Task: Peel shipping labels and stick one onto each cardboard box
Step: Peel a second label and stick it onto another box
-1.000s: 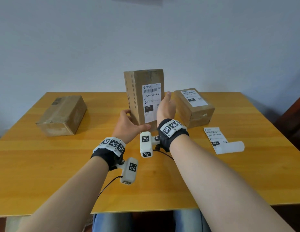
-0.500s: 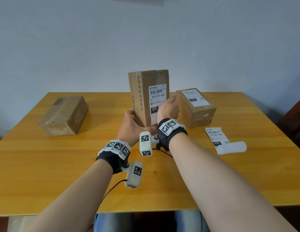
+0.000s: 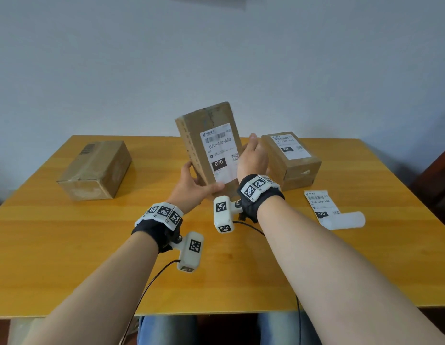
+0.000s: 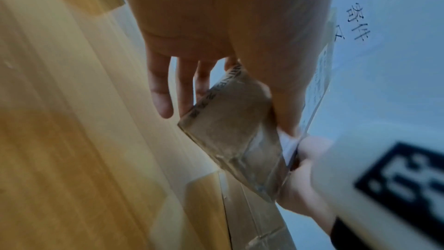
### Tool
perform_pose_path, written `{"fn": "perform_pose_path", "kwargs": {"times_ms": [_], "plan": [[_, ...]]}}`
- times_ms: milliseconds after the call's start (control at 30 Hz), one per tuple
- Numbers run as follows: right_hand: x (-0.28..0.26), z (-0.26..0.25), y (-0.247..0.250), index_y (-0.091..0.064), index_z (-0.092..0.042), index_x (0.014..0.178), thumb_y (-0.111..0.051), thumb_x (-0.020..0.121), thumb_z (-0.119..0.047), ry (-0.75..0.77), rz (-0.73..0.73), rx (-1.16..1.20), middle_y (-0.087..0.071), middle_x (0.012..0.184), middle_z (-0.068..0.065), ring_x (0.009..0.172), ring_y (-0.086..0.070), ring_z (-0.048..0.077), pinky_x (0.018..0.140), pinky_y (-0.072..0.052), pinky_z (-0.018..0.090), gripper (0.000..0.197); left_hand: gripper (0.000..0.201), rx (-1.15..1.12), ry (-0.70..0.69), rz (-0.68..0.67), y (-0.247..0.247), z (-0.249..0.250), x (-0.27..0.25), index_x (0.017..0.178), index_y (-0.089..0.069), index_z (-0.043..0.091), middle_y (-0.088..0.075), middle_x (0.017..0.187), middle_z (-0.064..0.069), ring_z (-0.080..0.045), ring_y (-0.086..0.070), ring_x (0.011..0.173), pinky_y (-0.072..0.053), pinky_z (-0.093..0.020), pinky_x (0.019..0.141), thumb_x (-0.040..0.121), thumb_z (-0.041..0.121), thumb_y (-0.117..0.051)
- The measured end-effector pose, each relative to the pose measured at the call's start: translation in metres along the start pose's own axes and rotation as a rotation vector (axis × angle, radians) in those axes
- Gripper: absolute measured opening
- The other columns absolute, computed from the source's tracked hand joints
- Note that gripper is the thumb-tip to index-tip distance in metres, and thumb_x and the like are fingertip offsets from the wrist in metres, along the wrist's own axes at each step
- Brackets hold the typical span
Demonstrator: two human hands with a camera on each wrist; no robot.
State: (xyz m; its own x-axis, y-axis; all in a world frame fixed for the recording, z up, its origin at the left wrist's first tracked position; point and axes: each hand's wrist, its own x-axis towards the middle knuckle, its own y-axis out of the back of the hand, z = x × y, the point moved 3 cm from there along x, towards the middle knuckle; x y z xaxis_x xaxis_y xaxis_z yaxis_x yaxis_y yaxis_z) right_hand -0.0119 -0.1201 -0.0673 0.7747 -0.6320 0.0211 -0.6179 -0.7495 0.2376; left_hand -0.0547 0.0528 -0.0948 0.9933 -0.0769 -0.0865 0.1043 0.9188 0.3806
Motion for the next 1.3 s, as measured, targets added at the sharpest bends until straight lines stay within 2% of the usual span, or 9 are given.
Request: {"fn": "perform_pose_path", "kwargs": {"times_ms": [200,333,467,633,767,900,1100,1233,1300], "plan": [[-0.002,-0.003,-0.006,-0.066,-0.026,0.074,-0.023,0.104,-0.059,0.002,-0.116,0.040,-0.072,0.076,-0.007,0.084,-0.069,0.017,0.110,-0.035,0.059,0.062,0.086,-0.381,0.107,0.118,0.015,-0.005,0.008,0.151,-0.036,0.024,-0.070,0.120,-0.006,-0.019,-0.073,0.106,-0.063,-0.047,0.085,0.082,0.039,-0.085],[-0.003,0.002,-0.005,-0.065,-0.027,0.088,-0.025,0.102,-0.059,-0.052,-0.169,0.056,-0.069,0.102,-0.003,0.114,-0.061,0.029,0.110,-0.038,0.058,0.053,0.082,-0.513,0.095,0.145,0.018,-0.005,0.008,0.143,-0.036,0.028,-0.073,0.117,-0.007,-0.021,-0.076,0.102,-0.063,-0.051,0.085,0.080,0.020,-0.087],[-0.006,0.010,-0.018,-0.063,-0.019,0.126,-0.026,0.095,-0.069,-0.150,-0.262,0.095,-0.061,0.138,0.010,0.132,-0.052,0.038,0.113,-0.039,0.057,0.069,0.092,-0.570,0.094,0.108,0.012,0.001,0.007,0.148,-0.023,0.039,-0.073,0.118,-0.007,-0.028,-0.076,0.102,-0.063,-0.054,0.079,0.084,0.014,-0.084],[-0.006,0.011,-0.020,-0.056,-0.026,0.103,-0.023,0.084,-0.082,-0.192,-0.252,0.080,-0.062,0.134,0.010,0.120,-0.059,0.037,0.104,-0.048,0.056,0.068,0.050,-0.569,0.076,0.153,0.016,0.006,0.007,0.127,-0.058,0.014,-0.074,0.120,-0.004,-0.023,-0.071,0.114,-0.063,-0.050,0.086,0.088,0.036,-0.080],[-0.004,0.004,-0.004,-0.052,-0.018,0.106,-0.030,0.105,-0.063,-0.161,-0.139,0.053,-0.043,0.144,0.011,0.130,-0.045,0.037,0.100,-0.045,0.046,0.050,0.065,-0.478,0.024,0.146,0.013,0.009,0.007,0.131,-0.046,0.017,-0.070,0.116,-0.008,-0.022,-0.076,0.102,-0.063,-0.048,0.084,0.081,0.026,-0.087],[-0.006,0.003,-0.001,-0.057,-0.016,0.121,-0.026,0.105,-0.063,-0.136,-0.064,-0.023,-0.042,0.143,0.010,0.133,-0.038,0.034,0.105,-0.044,0.053,0.059,0.066,-0.411,-0.022,0.126,0.007,0.011,0.005,0.122,-0.042,0.024,-0.070,0.117,-0.003,-0.020,-0.075,0.102,-0.062,-0.050,0.088,0.077,0.027,-0.090],[-0.010,0.006,0.006,-0.059,-0.018,0.125,-0.015,0.106,-0.060,-0.065,0.038,-0.065,-0.048,0.142,0.010,0.131,-0.043,0.035,0.106,-0.043,0.060,0.064,0.069,-0.347,-0.062,0.121,-0.001,0.017,0.000,0.125,-0.041,0.021,-0.071,0.118,0.002,-0.019,-0.075,0.101,-0.063,-0.044,0.086,0.077,0.026,-0.090],[-0.010,0.011,0.004,-0.057,-0.025,0.106,-0.003,0.092,-0.071,0.025,0.117,0.000,-0.062,0.122,0.009,0.110,-0.063,0.034,0.087,-0.058,0.053,0.073,0.069,-0.353,-0.082,0.112,0.006,0.019,-0.003,0.128,-0.039,0.021,-0.070,0.118,0.001,-0.021,-0.075,0.101,-0.064,-0.042,0.078,0.079,0.021,-0.088],[-0.009,0.014,0.006,-0.061,-0.018,0.115,-0.011,0.102,-0.060,0.053,0.138,-0.006,-0.065,0.118,0.008,0.105,-0.066,0.031,0.086,-0.059,0.051,0.067,0.067,-0.348,-0.091,0.108,0.009,0.019,-0.005,0.127,-0.039,0.024,-0.069,0.119,0.002,-0.020,-0.075,0.100,-0.064,-0.041,0.074,0.080,0.019,-0.087]]}}
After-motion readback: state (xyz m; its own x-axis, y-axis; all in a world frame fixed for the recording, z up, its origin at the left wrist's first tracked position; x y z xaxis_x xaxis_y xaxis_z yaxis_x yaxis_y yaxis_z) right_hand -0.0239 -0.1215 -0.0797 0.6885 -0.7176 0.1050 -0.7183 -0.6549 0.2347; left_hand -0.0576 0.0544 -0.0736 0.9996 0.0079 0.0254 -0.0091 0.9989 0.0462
